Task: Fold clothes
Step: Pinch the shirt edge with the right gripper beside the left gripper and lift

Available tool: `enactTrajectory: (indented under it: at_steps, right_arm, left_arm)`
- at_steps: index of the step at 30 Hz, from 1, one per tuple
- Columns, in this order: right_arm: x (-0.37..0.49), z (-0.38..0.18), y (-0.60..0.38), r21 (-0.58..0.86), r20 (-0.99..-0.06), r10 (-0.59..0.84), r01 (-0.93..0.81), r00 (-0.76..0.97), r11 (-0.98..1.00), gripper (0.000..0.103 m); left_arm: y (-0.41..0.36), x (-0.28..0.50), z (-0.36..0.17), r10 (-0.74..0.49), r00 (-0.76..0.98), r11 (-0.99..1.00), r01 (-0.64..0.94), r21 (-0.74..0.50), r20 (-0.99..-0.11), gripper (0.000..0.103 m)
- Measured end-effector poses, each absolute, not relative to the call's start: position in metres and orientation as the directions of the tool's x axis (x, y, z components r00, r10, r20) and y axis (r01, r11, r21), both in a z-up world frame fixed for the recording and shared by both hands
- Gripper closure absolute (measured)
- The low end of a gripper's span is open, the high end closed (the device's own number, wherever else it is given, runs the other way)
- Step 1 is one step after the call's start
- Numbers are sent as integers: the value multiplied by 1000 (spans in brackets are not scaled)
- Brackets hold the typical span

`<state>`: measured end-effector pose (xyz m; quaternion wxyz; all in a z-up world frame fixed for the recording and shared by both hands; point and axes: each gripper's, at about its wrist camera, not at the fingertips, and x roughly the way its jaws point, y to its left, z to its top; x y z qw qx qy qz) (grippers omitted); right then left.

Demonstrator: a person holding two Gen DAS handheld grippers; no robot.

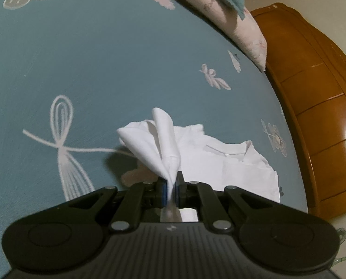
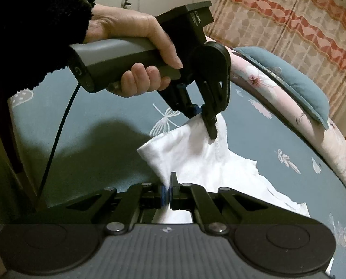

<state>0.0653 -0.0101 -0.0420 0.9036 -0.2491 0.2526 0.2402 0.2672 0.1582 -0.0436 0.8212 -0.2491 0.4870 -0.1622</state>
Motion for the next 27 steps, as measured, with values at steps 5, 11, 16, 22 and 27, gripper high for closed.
enactTrajectory:
  at_steps: [5,11,16,22,27]
  right_arm:
    - [55,-32,-30,-304,-550,309,-531,776,791,100]
    - [45,-22,-61,-257,-521,307,-489,797,834,100]
    - [41,-16,-96,-209,-497,296,-444,815,871,100]
    - [37,-10,-138,-155,-472,271,-382,839,911,100]
    - [35,-7,-178,-98,-456,248,-325,855,941,100]
  left_arm:
    - [134,267,-24,-479,484,853,58,-519,-732,97]
    - [96,267,-2,-450,496,881,108,-461,-743,98]
    - [52,267,14,-432,501,898,159,-410,-750,98]
    - [-5,270,23,-421,493,907,209,-366,-762,98]
    - [-51,274,26,-419,485,907,250,-338,-768,98]
